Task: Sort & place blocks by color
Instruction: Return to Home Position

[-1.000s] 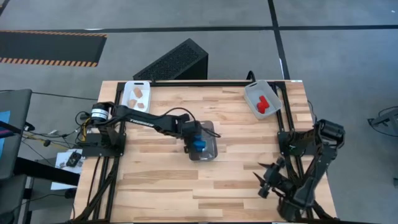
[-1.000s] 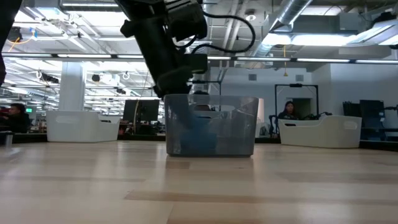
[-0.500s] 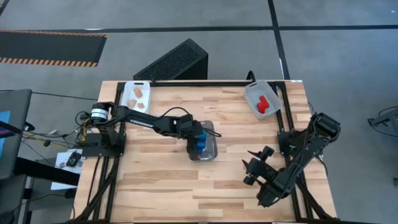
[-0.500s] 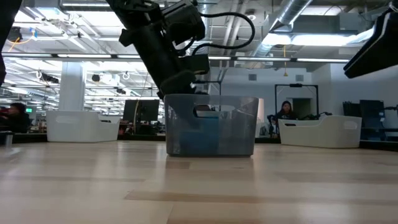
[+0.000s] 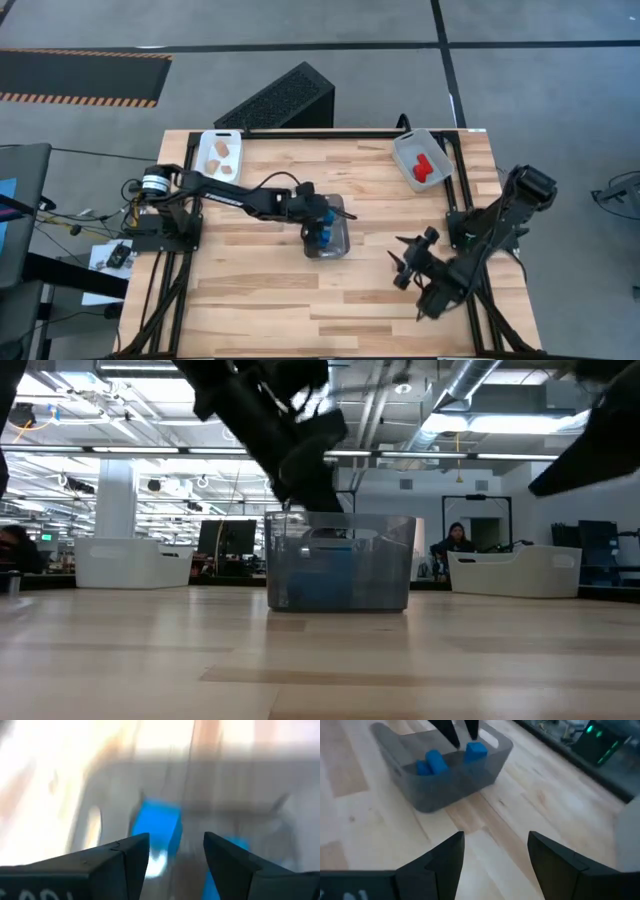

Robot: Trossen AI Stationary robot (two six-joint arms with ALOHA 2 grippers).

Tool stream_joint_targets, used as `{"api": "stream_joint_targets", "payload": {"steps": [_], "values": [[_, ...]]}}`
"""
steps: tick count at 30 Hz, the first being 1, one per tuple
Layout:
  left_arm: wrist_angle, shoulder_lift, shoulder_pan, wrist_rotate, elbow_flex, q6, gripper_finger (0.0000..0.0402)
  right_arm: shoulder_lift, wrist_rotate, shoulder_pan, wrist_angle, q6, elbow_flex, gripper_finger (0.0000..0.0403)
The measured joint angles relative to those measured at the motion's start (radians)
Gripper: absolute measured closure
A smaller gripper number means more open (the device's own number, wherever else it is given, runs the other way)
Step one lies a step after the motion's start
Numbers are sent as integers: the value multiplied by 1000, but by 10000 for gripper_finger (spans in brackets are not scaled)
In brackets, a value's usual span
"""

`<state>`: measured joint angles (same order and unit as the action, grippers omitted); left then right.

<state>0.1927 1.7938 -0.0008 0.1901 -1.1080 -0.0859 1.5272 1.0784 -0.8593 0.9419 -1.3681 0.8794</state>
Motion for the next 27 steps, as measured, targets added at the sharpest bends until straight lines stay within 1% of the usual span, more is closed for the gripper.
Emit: {"api": "stream_joint_targets", "payload": {"steps": [2,3,6,8,9,11,13,15,18,21,22,24,27], "values": [[-61,-20,-15,21,-2,25,224,-54,0,25,-155,46,-104,159],[-64,-36,-23,41,-2,37,224,-84,0,40,-234,78,-152,159],[-136,-78,-43,84,10,84,224,-173,-14,77,-489,229,-277,159],[-285,-125,-46,75,77,111,224,-229,-37,108,-684,385,-339,159],[-388,-147,-46,60,122,117,224,-253,-72,127,-787,471,-366,159],[-541,-203,-37,46,240,116,224,-288,-166,177,-1002,652,-417,160],[-688,-252,-21,41,353,100,224,-301,-305,242,-1202,819,-451,164],[-818,-304,-5,26,456,80,224,-306,-428,318,-1338,958,-468,173],[-909,-422,20,-27,580,70,224,-325,-609,464,-1453,1132,-467,191],[-904,-594,46,-30,688,69,224,-374,-797,622,-1527,1237,-444,210],[-898,-658,57,-19,721,68,224,-410,-862,670,-1532,1262,-443,216],[-871,-786,83,-18,767,68,224,-477,-981,753,-1523,1292,-440,230],[-773,-963,116,-31,814,66,224,-613,-1095,855,-1384,1314,-440,253]]}}
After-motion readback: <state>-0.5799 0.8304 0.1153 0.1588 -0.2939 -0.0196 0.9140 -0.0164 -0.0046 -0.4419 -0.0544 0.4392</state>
